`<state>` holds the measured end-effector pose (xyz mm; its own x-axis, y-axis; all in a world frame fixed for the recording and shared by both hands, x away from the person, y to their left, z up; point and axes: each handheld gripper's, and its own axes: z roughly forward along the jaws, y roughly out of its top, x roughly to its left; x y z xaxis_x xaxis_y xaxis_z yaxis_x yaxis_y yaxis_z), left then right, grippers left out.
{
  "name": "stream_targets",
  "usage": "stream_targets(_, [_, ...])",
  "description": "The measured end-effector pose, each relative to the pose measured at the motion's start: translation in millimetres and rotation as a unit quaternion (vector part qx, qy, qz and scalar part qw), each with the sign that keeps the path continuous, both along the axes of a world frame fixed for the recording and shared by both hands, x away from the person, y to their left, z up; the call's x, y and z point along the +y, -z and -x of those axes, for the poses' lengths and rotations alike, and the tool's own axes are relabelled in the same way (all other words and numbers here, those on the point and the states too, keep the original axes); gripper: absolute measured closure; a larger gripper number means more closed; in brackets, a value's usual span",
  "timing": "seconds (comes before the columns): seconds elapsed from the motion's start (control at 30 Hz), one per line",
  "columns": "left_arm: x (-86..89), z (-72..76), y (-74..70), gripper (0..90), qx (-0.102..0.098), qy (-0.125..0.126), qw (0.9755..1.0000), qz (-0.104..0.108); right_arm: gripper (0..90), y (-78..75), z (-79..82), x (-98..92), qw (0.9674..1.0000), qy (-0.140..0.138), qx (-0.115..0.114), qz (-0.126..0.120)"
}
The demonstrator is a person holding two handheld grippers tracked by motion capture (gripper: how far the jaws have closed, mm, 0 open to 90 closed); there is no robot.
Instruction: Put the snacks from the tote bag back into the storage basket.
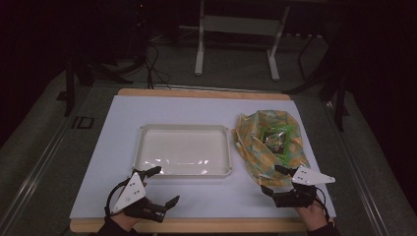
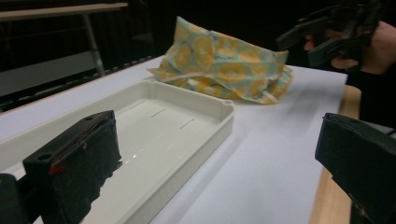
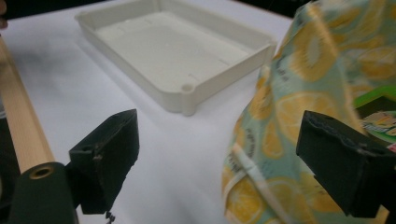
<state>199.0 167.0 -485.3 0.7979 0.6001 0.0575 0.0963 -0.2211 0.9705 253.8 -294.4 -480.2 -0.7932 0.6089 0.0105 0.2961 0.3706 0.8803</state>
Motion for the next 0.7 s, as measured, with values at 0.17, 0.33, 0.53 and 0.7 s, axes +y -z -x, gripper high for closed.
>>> stream_targets(0.17, [2.2, 1.9, 2.9, 0.3, 0.007, 0.007, 0.9999, -0.011, 11.7, 3.2, 0.3, 7.4, 0.9993, -0.031, 0.017, 0.012])
stream_targets(0.33, [5.3, 5.8, 5.5, 0.3, 0.013, 0.008, 0.9999, -0.001, 12.6, 1.8, 5.7, 12.2, 0.9961, -0.086, 0.017, 0.016])
stream_targets(0.53, [5.3, 6.4, 6.4, 0.3, 0.017, 0.013, 0.9998, -0.001, 12.9, 3.2, 6.8, 18.1, 0.9933, -0.110, 0.019, 0.030])
stream_targets(0.7, [3.7, 5.1, 6.6, 0.3, 0.017, 0.014, 0.9998, 0.000, 13.4, -4.7, 7.9, 18.6, 0.9916, -0.128, 0.012, 0.015])
